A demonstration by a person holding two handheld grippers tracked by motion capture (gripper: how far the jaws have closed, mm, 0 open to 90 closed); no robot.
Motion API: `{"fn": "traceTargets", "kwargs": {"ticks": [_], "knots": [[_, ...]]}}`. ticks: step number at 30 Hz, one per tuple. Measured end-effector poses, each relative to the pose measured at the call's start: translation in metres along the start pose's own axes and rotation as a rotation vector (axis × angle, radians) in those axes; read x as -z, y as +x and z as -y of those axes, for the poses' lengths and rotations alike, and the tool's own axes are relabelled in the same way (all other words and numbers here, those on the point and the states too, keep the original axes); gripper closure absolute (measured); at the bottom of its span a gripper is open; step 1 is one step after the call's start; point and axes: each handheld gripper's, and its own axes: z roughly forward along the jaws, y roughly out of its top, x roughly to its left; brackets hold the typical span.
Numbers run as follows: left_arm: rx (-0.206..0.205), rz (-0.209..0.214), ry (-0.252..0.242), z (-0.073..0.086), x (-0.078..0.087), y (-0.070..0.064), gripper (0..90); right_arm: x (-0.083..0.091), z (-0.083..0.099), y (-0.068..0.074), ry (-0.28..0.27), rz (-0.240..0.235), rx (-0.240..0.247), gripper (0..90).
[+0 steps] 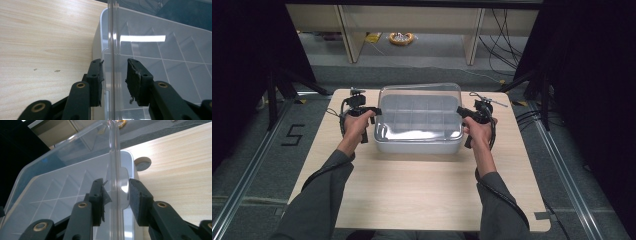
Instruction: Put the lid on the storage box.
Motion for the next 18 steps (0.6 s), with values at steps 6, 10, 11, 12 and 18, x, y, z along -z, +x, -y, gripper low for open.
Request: {"fn": "traceTargets", "kwargs": {"ticks": [6, 10, 11, 12, 18], "knots": [[-0.002, -0.008, -0.019, -0.005, 0.008, -0.003, 64.1, 0.002, -0.004, 0.004, 0.006, -0.008, -0.021, 66.4], [-0.016, -0.003, -0.022, -0.008, 0.014, -0.007, 64.0, 0.005, -0.008, 0.006, -0.004, -0.01, -0.027, 66.6], [-0.018, -0.001, -0.021, -0.008, 0.015, -0.007, 63.8, 0.007, -0.009, 0.006, -0.007, -0.011, -0.018, 66.6], [-0.028, -0.003, -0.002, -0.01, 0.016, -0.007, 63.3, 0.009, -0.009, 0.007, -0.001, -0.013, -0.031, 66.8], [-0.039, -0.002, 0.014, -0.008, 0.014, -0.005, 62.7, 0.011, -0.006, 0.007, 0.0, -0.011, -0.011, 67.1]]}}
